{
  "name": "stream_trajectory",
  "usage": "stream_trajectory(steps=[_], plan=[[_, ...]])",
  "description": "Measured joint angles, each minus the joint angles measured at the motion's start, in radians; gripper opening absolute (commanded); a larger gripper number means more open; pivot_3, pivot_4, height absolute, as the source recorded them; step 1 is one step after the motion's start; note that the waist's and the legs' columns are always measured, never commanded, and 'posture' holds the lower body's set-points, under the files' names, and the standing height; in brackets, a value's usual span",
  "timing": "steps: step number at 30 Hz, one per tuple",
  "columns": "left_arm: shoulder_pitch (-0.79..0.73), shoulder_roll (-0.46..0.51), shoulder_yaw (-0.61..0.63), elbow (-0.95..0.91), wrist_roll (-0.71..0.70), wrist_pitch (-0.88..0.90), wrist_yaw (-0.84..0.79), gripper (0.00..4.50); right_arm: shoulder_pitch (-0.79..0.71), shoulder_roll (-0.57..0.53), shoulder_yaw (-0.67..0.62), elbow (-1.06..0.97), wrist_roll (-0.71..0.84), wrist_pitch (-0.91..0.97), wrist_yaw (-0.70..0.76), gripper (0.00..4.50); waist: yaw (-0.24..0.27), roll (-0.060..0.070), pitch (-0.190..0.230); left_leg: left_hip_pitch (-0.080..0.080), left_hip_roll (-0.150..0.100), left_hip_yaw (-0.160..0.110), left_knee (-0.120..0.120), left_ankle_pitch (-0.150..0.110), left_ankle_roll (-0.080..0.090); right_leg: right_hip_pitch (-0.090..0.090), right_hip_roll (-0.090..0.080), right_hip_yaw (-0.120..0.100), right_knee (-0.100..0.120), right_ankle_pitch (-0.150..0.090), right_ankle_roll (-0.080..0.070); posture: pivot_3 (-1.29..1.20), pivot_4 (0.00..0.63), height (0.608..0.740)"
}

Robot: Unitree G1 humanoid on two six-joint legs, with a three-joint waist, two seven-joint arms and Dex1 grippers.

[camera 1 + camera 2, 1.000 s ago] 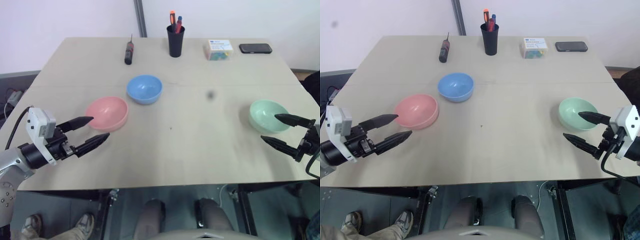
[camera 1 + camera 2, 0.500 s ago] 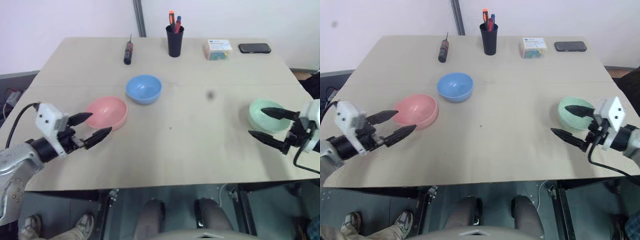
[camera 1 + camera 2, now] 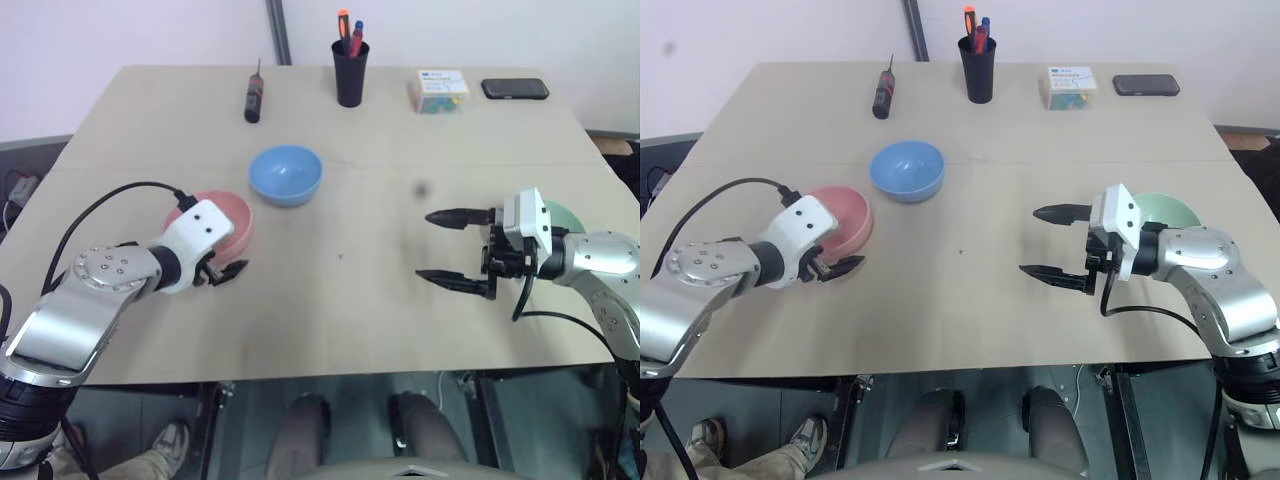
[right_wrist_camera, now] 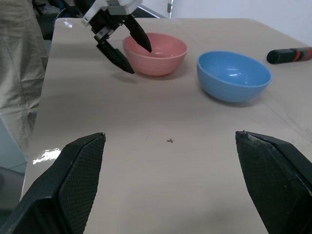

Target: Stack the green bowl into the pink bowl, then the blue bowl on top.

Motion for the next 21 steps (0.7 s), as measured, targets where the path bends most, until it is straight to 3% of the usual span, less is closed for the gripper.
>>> stream_trajectory(steps=[1,3,6,15,21], plan=[[-0.028,0.000,-0.018,0.001,0.007,0.000,-0.010,2.04,0.000,0.001,0.000,0.001,-0.004,-0.006,0.005,4.50,0.001,0.000,0.000,0.000,0.000,0.001,0.000,0.000,0.000,0.000,0.000,0.000,0.000,0.000,0.000,0.00,0.150,0.740],[-0.037,0.000,-0.024,0.004,0.017,0.000,-0.017,1.55,0.003,0.001,-0.001,0.001,-0.007,-0.015,0.010,4.50,0.000,0.000,0.000,0.001,0.000,0.001,0.001,0.000,0.000,0.001,0.000,0.000,0.001,0.000,0.000,0.00,0.150,0.740],[-0.046,0.000,-0.031,0.014,0.028,-0.006,-0.043,0.05,0.017,0.001,-0.005,0.000,-0.012,-0.017,0.011,4.50,0.000,0.000,0.000,0.001,0.000,0.002,0.002,0.000,0.001,0.002,0.000,0.000,0.001,0.000,0.000,0.00,0.150,0.740],[-0.075,-0.010,-0.044,0.013,0.006,-0.011,-0.138,0.01,0.095,-0.005,-0.052,-0.013,-0.022,-0.016,-0.023,4.50,0.001,0.000,0.000,0.001,0.000,0.002,0.003,0.000,0.000,0.002,0.000,-0.001,0.002,0.000,0.000,0.00,0.150,0.740],[-0.123,-0.033,-0.091,-0.133,-0.089,-0.104,-0.312,0.01,0.162,-0.021,-0.105,-0.059,-0.023,-0.010,-0.070,4.50,0.003,0.000,0.000,0.001,0.000,0.002,0.004,0.000,0.000,0.003,0.000,-0.002,0.002,0.000,0.000,0.00,0.150,0.740]])
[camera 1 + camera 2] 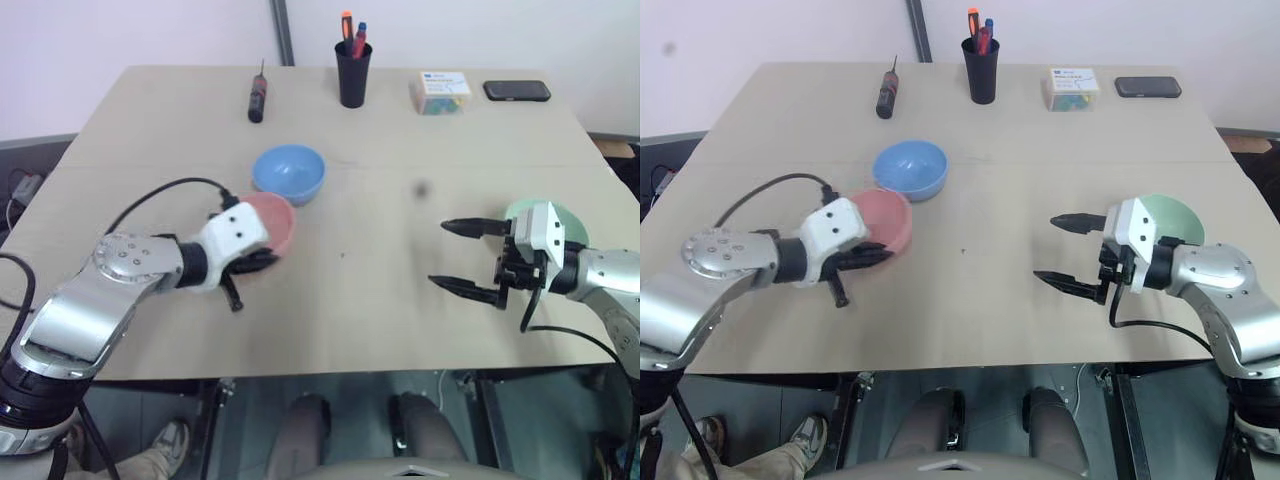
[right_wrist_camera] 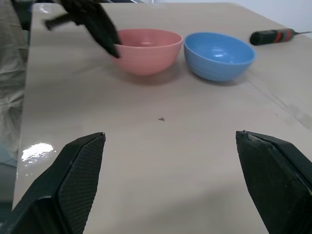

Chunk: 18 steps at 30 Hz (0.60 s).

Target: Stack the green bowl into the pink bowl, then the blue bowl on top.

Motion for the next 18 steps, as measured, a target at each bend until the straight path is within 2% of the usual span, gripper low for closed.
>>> stream_trajectory(steps=[3,7,10,11,13,18], plan=[[-0.045,-0.028,-0.082,0.019,0.037,-0.081,-0.045,0.01,0.037,-0.006,-0.028,-0.025,0.000,0.009,-0.024,4.50,0.000,0.000,0.000,0.001,0.000,0.000,0.002,0.000,0.000,0.001,0.001,0.000,0.002,0.000,0.000,0.00,0.150,0.740],[-0.161,-0.124,-0.218,0.161,0.138,-0.184,-0.084,0.01,0.103,-0.007,-0.060,-0.071,-0.001,0.018,-0.062,4.50,0.002,0.000,0.000,0.001,0.000,-0.001,0.007,0.000,0.000,0.002,0.002,-0.001,0.004,0.000,0.000,0.00,0.150,0.740],[-0.216,-0.192,-0.290,0.241,0.175,-0.234,-0.130,0.94,0.149,-0.007,-0.081,-0.105,-0.003,0.019,-0.089,4.50,0.002,0.000,0.000,0.000,0.000,-0.001,0.010,0.000,0.000,0.003,0.002,0.001,0.004,0.000,0.001,0.00,0.150,0.740],[-0.220,-0.203,-0.303,0.254,0.181,-0.250,-0.151,1.42,0.165,-0.007,-0.089,-0.113,-0.004,0.020,-0.099,4.50,-0.004,0.000,0.000,0.000,0.000,0.000,0.010,0.000,0.000,0.003,0.002,0.001,0.004,0.000,0.001,0.00,0.150,0.740],[-0.229,-0.209,-0.311,0.268,0.188,-0.266,-0.172,2.03,0.180,-0.007,-0.104,-0.117,-0.008,0.021,-0.112,4.50,-0.006,0.000,0.000,0.000,0.000,-0.001,0.010,0.000,0.000,0.002,0.002,0.001,0.005,0.000,0.001,0.00,0.150,0.740],[-0.237,-0.217,-0.306,0.286,0.192,-0.278,-0.201,4.03,0.200,-0.007,-0.113,-0.131,-0.030,0.016,-0.144,4.50,-0.004,0.000,0.000,0.001,0.000,-0.001,0.011,0.000,0.000,0.002,0.002,0.001,0.008,0.000,0.001,0.00,0.150,0.740]])
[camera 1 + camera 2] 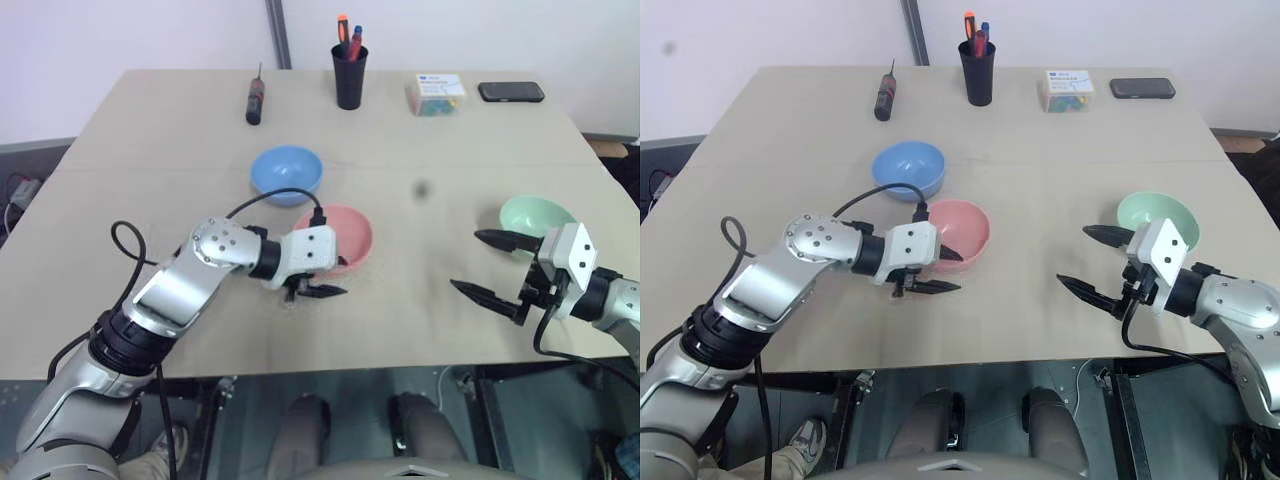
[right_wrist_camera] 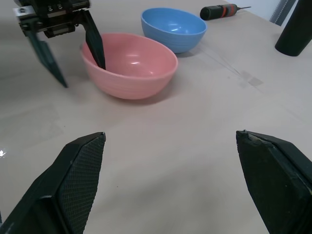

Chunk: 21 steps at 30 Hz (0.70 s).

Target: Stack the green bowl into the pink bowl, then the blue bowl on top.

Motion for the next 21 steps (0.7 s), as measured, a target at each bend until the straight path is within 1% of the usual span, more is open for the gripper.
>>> stream_trajectory(steps=[1,2,6,9,11,13,14,18,21], plan=[[0.003,-0.003,0.015,-0.002,-0.007,0.001,0.001,4.41,0.006,0.001,0.000,0.002,-0.022,-0.007,-0.014,4.50,0.001,0.000,0.000,0.000,0.000,0.000,0.001,0.000,0.000,0.000,0.000,0.000,0.000,0.000,0.000,0.00,0.150,0.740],[0.006,-0.006,0.034,-0.004,-0.009,0.002,0.008,4.47,0.012,0.002,0.001,0.006,-0.042,-0.018,-0.024,4.50,0.001,0.000,0.000,0.000,0.000,0.000,0.001,0.000,0.000,0.000,0.000,0.000,0.000,0.000,0.000,0.00,0.150,0.740],[0.046,-0.005,0.172,-0.042,-0.077,0.038,0.039,4.47,0.003,0.010,0.013,0.075,-0.167,-0.046,-0.104,4.50,-0.001,0.000,0.000,0.000,0.000,0.001,0.001,0.000,0.000,0.000,0.000,0.001,0.002,0.000,0.000,0.00,0.150,0.740],[0.109,-0.009,0.274,-0.075,-0.145,0.064,0.061,4.47,-0.040,0.009,0.042,0.129,-0.282,-0.036,-0.198,4.50,-0.002,0.000,0.000,0.001,0.000,0.001,0.001,0.000,0.000,-0.001,0.000,0.001,0.003,0.000,0.000,0.00,0.150,0.740],[0.196,-0.090,0.399,-0.090,-0.246,0.024,0.071,4.47,-0.089,0.009,0.055,0.191,-0.311,-0.003,-0.216,4.50,-0.004,0.001,-0.001,0.001,0.000,0.001,0.001,0.000,0.000,-0.001,-0.001,0.002,0.003,0.000,0.000,0.00,0.150,0.740],[0.255,-0.153,0.472,-0.093,-0.316,0.008,0.101,4.47,-0.117,0.008,0.066,0.246,-0.333,0.025,-0.226,4.50,-0.001,0.001,0.000,0.001,0.000,0.001,0.002,0.000,0.000,-0.001,-0.001,0.001,0.004,0.000,0.000,0.00,0.150,0.740],[0.279,-0.167,0.498,-0.093,-0.329,-0.006,0.112,4.47,-0.132,0.008,0.080,0.270,-0.343,0.033,-0.228,4.50,0.001,0.001,0.000,0.001,0.000,0.001,0.002,0.000,0.000,-0.001,-0.001,0.001,0.004,0.000,0.000,0.00,0.150,0.740],[0.345,-0.163,0.547,-0.093,-0.370,-0.063,0.071,4.47,-0.177,0.008,0.108,0.331,-0.360,0.068,-0.227,4.50,0.000,0.001,0.000,0.002,0.000,0.001,0.002,0.000,0.000,-0.001,-0.001,0.001,0.005,0.000,0.000,0.00,0.150,0.740],[0.373,-0.152,0.583,-0.093,-0.456,-0.067,0.006,4.47,-0.221,0.008,0.135,0.388,-0.380,0.086,-0.227,4.50,-0.001,0.001,0.000,0.002,0.000,0.001,0.002,0.000,0.000,-0.001,-0.001,0.001,0.005,0.000,0.000,0.00,0.150,0.740]])
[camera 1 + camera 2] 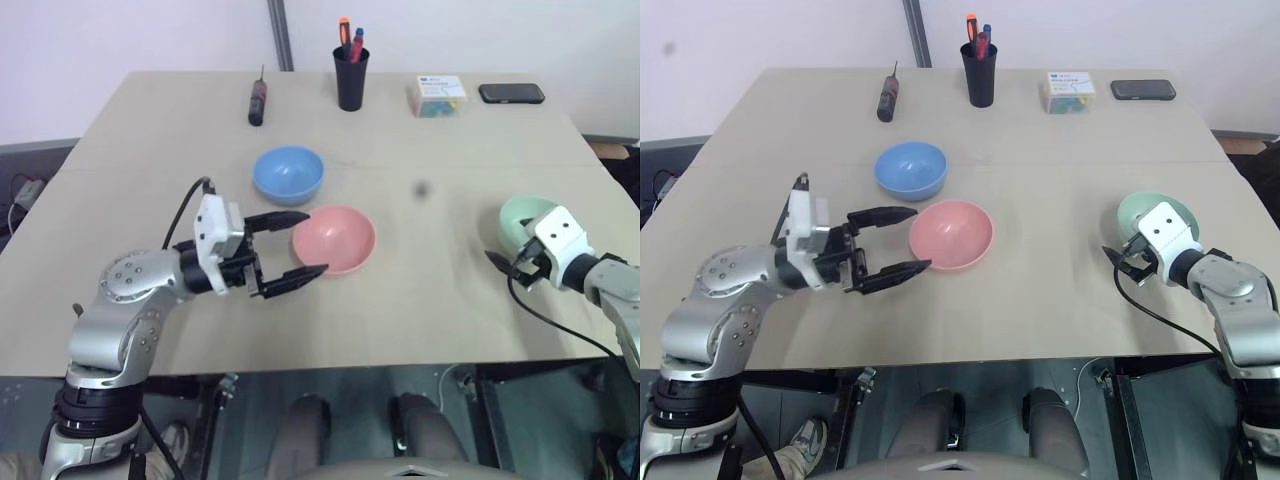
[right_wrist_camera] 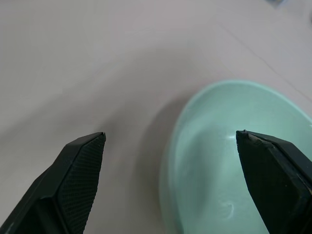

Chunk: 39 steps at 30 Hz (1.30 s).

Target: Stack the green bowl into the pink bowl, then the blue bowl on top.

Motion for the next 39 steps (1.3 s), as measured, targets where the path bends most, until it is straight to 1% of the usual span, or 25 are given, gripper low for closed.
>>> stream_trajectory(steps=[2,3,5,6,7,8,9,10,11,12,17,19,21,23,25,26,27,30,31,32,34,36,39], plan=[[0.004,0.007,0.023,0.000,-0.037,0.002,-0.014,4.50,-0.020,0.000,0.004,0.029,-0.007,0.009,0.000,3.96,0.001,0.000,0.000,0.000,0.000,0.000,0.000,0.000,0.000,0.000,0.000,0.000,0.000,0.000,0.000,0.00,0.150,0.740],[0.008,0.014,0.033,0.000,-0.047,0.002,-0.019,4.50,-0.032,0.000,0.006,0.043,-0.009,0.011,0.000,3.62,0.000,0.000,0.000,0.000,0.000,0.000,0.000,0.000,0.000,0.000,0.000,0.000,0.000,0.000,0.000,0.00,0.150,0.740],[0.044,0.045,0.051,0.000,-0.071,0.003,-0.044,4.50,-0.058,0.000,0.013,0.067,-0.015,0.020,0.000,2.66,-0.004,0.000,0.000,0.000,0.000,0.000,0.000,0.000,0.000,0.000,0.000,0.001,0.000,0.000,0.000,0.00,0.150,0.740],[0.054,0.052,0.057,0.000,-0.077,0.005,-0.052,4.50,-0.060,0.000,0.014,0.073,-0.017,0.023,0.000,2.39,-0.005,0.000,0.000,0.000,0.000,0.000,0.000,0.000,0.000,0.000,0.000,0.001,0.000,0.000,0.000,0.00,0.150,0.740],[0.068,0.061,0.068,0.000,-0.088,0.005,-0.061,4.50,-0.067,0.000,0.021,0.081,-0.019,0.026,0.003,1.89,-0.005,0.000,0.000,0.000,0.000,0.000,0.000,0.000,0.000,0.000,0.000,0.000,0.000,0.000,0.000,0.00,0.150,0.740],[0.080,0.072,0.073,0.000,-0.096,0.006,-0.066,4.50,-0.069,0.000,0.024,0.084,-0.020,0.027,0.008,1.54,-0.004,0.000,0.000,0.000,0.000,0.000,0.000,0.000,0.000,0.000,0.000,0.000,0.000,0.000,0.000,0.00,0.150,0.740],[0.089,0.080,0.079,0.000,-0.103,0.007,-0.072,4.50,-0.070,0.000,0.028,0.084,-0.021,0.028,0.015,1.02,-0.003,0.000,0.000,0.000,0.000,0.000,0.000,0.000,0.000,0.000,0.000,0.000,0.000,0.000,0.000,0.00,0.150,0.740],[0.093,0.083,0.082,0.000,-0.105,0.007,-0.074,4.50,-0.071,0.000,0.029,0.084,-0.021,0.028,0.018,0.64,-0.003,0.000,0.000,0.000,0.000,0.000,0.000,0.000,0.000,0.000,0.000,0.000,0.000,0.000,0.000,0.00,0.150,0.740],[0.100,0.085,0.087,0.000,-0.113,0.008,-0.074,4.50,-0.076,0.000,0.032,0.084,-0.021,0.029,0.021,0.17,-0.002,0.000,0.000,0.000,0.000,0.000,0.000,0.000,0.000,0.000,0.000,0.000,0.000,0.000,0.000,0.00,0.150,0.740],[0.105,0.089,0.089,0.000,-0.120,0.011,-0.074,4.50,-0.078,0.000,0.034,0.084,-0.021,0.030,0.024,0.04,-0.001,0.000,0.000,0.000,0.000,0.000,0.000,0.000,0.000,0.000,0.000,0.000,0.000,0.000,0.000,0.00,0.150,0.740],[0.131,0.103,0.108,-0.007,-0.139,0.023,-0.066,4.50,-0.092,0.001,0.045,0.079,-0.029,0.015,0.030,0.04,-0.002,0.001,0.000,0.000,0.000,0.000,0.000,0.000,0.000,0.000,0.000,0.000,-0.001,0.000,0.000,0.00,0.150,0.740],[0.150,0.104,0.114,-0.010,-0.139,0.023,-0.062,4.50,-0.093,0.001,0.045,0.051,-0.021,-0.011,0.054,0.04,-0.002,0.001,0.001,0.000,0.000,0.000,-0.001,0.000,0.000,-0.001,0.000,0.000,-0.001,0.000,0.000,0.00,0.150,0.740],[0.165,0.104,0.121,-0.011,-0.138,0.023,-0.058,4.50,-0.096,0.005,0.049,-0.009,0.003,-0.027,0.087,0.04,-0.006,0.001,0.001,0.000,0.001,0.000,-0.001,0.000,0.000,-0.002,0.000,0.001,0.000,0.000,0.000,0.00,0.150,0.740],[0.202,0.103,0.151,-0.010,-0.134,0.017,-0.044,4.50,-0.134,0.039,0.094,-0.185,0.091,-0.065,0.182,0.04,-0.018,0.002,0.001,0.000,0.002,-0.003,-0.002,0.000,0.000,-0.002,0.001,0.001,0.000,0.000,0.000,0.00,0.150,0.740],[0.208,0.103,0.155,-0.009,-0.130,0.011,-0.040,4.50,-0.168,0.064,0.125,-0.260,0.134,-0.072,0.216,0.04,-0.019,0.002,0.001,0.000,0.002,-0.005,-0.002,0.000,0.000,-0.002,0.001,0.000,0.000,0.000,0.000,0.00,0.150,0.740],[0.219,0.103,0.165,0.001,-0.122,0.000,-0.039,4.50,-0.196,0.083,0.160,-0.299,0.156,-0.076,0.238,0.04,-0.018,0.001,0.001,0.000,0.002,-0.005,-0.002,0.000,0.000,-0.001,0.000,0.000,0.000,0.000,0.000,0.00,0.150,0.740],[0.220,0.103,0.167,0.006,-0.120,-0.001,-0.039,4.50,-0.199,0.086,0.166,-0.306,0.159,-0.077,0.241,0.04,-0.018,0.001,0.001,0.000,0.002,-0.005,-0.002,0.000,0.000,-0.001,0.000,0.000,0.000,0.000,0.000,0.00,0.150,0.740],[0.234,0.105,0.192,0.038,-0.116,-0.004,-0.036,4.50,-0.230,0.108,0.246,-0.308,0.147,-0.095,0.276,0.04,-0.014,0.001,0.001,0.000,0.001,-0.004,-0.001,0.000,0.000,-0.002,-0.001,0.000,0.000,0.000,0.000,0.00,0.150,0.740],[0.254,0.115,0.214,0.059,-0.113,-0.007,-0.039,4.50,-0.293,0.170,0.340,-0.243,0.099,-0.137,0.300,0.04,-0.017,0.000,0.001,0.000,0.001,-0.003,-0.001,0.000,0.000,-0.002,0.000,0.000,0.000,0.000,0.000,0.00,0.150,0.740],[0.254,0.121,0.225,0.068,-0.104,-0.009,-0.040,4.50,-0.337,0.223,0.408,-0.187,0.065,-0.169,0.308,0.04,-0.025,0.001,0.001,0.001,0.001,-0.003,-0.002,0.000,0.000,-0.002,0.000,0.000,0.001,0.000,0.000,0.00,0.150,0.740],[0.260,0.125,0.235,0.069,-0.100,-0.011,-0.040,4.50,-0.360,0.262,0.458,-0.132,0.043,-0.195,0.319,0.04,-0.025,0.001,0.001,0.001,0.001,-0.003,-0.002,0.000,0.000,-0.002,0.000,-0.001,0.001,0.000,-0.001,0.00,0.150,0.740],[0.264,0.126,0.243,0.074,-0.099,-0.011,-0.038,4.50,-0.391,0.305,0.482,-0.057,0.026,-0.214,0.326,0.04,-0.024,0.001,0.001,0.000,0.001,-0.003,-0.002,0.000,0.000,-0.003,0.000,-0.001,0.001,0.000,-0.001,0.00,0.150,0.740],[0.270,0.128,0.254,0.081,-0.099,-0.011,-0.029,4.50,-0.456,0.371,0.505,0.036,0.008,-0.252,0.347,1.13,-0.024,0.001,0.001,0.000,0.001,-0.003,-0.002,0.000,0.000,-0.003,-0.001,-0.001,0.001,0.000,-0.001,0.00,0.150,0.740]])
